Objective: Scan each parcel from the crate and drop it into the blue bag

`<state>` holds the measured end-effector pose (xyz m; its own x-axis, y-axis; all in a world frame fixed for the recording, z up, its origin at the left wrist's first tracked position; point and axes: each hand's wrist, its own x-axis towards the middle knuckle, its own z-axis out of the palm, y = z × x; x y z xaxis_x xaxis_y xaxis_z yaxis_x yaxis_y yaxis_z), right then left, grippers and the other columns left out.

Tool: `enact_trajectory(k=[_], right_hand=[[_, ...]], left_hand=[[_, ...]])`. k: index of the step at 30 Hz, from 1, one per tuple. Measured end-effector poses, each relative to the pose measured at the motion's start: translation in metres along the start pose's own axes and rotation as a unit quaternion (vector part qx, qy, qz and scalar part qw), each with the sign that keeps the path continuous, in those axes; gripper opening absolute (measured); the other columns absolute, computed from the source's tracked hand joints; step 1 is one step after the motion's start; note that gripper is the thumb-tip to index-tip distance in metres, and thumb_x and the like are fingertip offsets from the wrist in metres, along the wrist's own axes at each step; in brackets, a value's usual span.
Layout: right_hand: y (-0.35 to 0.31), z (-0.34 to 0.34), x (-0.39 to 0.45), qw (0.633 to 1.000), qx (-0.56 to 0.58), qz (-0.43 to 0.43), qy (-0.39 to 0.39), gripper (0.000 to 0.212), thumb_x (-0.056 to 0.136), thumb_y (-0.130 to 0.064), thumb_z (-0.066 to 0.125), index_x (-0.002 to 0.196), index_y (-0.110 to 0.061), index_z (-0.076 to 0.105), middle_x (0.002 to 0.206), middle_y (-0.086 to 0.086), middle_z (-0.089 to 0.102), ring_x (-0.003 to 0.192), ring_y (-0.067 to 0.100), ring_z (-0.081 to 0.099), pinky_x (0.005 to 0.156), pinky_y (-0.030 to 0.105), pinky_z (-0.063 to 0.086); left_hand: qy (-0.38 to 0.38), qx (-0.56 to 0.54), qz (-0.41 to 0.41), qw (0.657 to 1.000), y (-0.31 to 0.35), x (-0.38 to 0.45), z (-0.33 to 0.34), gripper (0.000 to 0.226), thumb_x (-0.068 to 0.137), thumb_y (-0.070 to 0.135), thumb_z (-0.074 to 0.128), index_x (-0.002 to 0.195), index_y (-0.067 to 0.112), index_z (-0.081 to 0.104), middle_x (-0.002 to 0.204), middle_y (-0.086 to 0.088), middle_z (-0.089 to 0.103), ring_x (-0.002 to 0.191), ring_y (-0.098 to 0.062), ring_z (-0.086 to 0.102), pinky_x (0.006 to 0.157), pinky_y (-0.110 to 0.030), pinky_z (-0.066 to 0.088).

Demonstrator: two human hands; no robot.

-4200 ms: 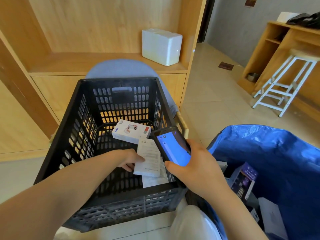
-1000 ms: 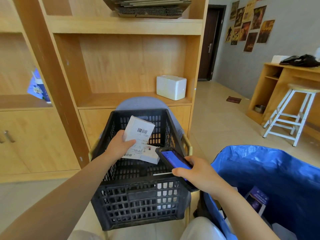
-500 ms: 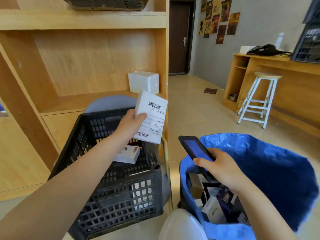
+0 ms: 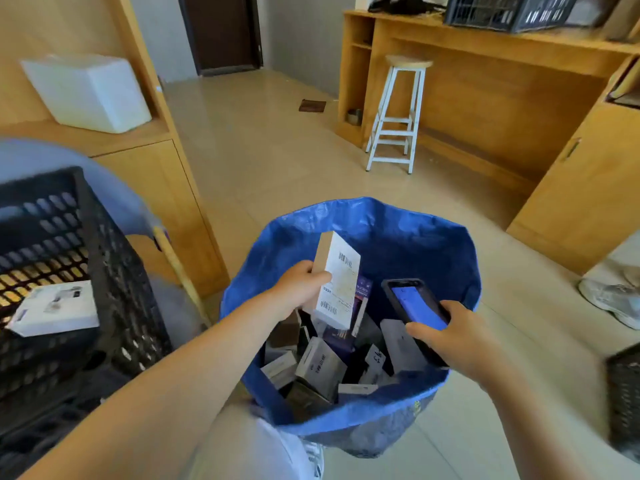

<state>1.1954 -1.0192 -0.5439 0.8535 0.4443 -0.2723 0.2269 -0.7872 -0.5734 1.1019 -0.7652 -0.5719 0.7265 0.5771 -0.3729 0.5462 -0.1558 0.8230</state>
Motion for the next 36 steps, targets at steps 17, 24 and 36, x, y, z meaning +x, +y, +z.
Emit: enact_trajectory(k=[17, 24, 36], right_hand=[[0.023, 0.029, 0.045, 0.993, -0.116, 0.026, 0.019, 0.057, 0.069, -0.057, 0.073, 0.112, -0.027, 0.051, 0.101, -0.005, 0.058, 0.085, 0.02, 0.058, 0.071, 0.033, 0.046], [0.014, 0.031, 0.036, 0.99, -0.135, 0.029, 0.019, 0.062, 0.07, -0.058, 0.072, 0.118, -0.025, 0.05, 0.106, -0.004, 0.057, 0.086, 0.02, 0.056, 0.072, 0.034, 0.047], [-0.053, 0.04, -0.014, 0.998, -0.033, -0.05, -0.002, 0.048, 0.074, -0.051, 0.074, 0.107, -0.022, 0.055, 0.098, -0.005, 0.062, 0.086, 0.018, 0.061, 0.075, 0.038, 0.053]], left_hand=[[-0.178, 0.279, -0.052, 0.942, -0.148, 0.086, 0.183, 0.036, 0.098, 0.036, 0.052, 0.126, 0.013, 0.055, 0.127, -0.011, 0.057, 0.113, -0.03, 0.057, 0.094, -0.039, 0.046], [-0.169, 0.331, 0.006, 0.928, -0.135, 0.075, 0.158, 0.044, 0.096, 0.038, 0.055, 0.133, 0.015, 0.049, 0.135, -0.012, 0.049, 0.119, -0.03, 0.053, 0.097, -0.038, 0.045], [0.016, 0.337, 0.152, 0.929, -0.035, -0.012, -0.003, 0.043, 0.095, 0.034, 0.054, 0.133, 0.016, 0.051, 0.13, -0.007, 0.054, 0.121, -0.029, 0.05, 0.095, -0.04, 0.045]])
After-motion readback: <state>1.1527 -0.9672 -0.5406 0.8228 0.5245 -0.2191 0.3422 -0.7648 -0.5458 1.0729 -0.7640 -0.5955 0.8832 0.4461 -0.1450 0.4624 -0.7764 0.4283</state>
